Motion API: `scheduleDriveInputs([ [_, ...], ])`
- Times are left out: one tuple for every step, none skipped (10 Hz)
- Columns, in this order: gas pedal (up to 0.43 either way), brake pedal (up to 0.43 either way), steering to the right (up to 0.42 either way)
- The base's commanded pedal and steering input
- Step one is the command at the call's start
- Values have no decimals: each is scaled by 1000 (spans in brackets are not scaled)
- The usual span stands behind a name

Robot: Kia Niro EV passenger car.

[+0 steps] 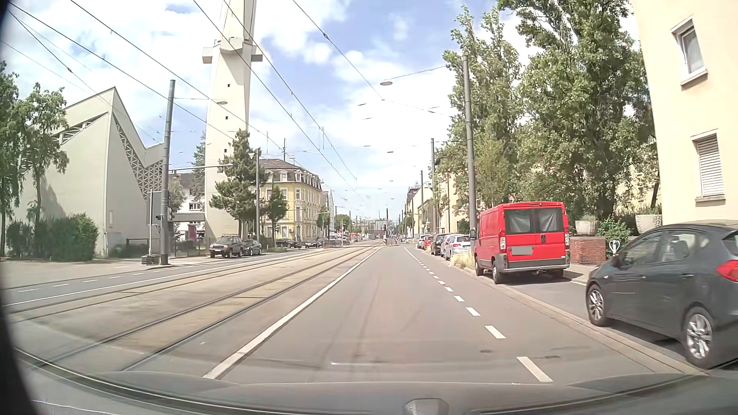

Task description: Follow the waypoints while adhering to traffic rules and regulations

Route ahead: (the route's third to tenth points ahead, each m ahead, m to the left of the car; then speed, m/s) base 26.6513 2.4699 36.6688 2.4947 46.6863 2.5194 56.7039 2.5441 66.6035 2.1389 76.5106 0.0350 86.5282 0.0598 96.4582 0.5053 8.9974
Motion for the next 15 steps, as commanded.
scheduleDriveInputs([
  [79, 24, 1],
  [79, 24, 0],
  [79, 24, 0],
  [79, 24, 0],
  [79, 30, 0],
  [79, 24, 0],
  [79, 24, 1],
  [79, 24, 1],
  [67, 24, 0],
  [67, 24, 0],
  [59, 24, 0],
  [59, 30, 0],
  [47, 24, 0],
  [39, 24, 1],
  [28, 24, 0],
])
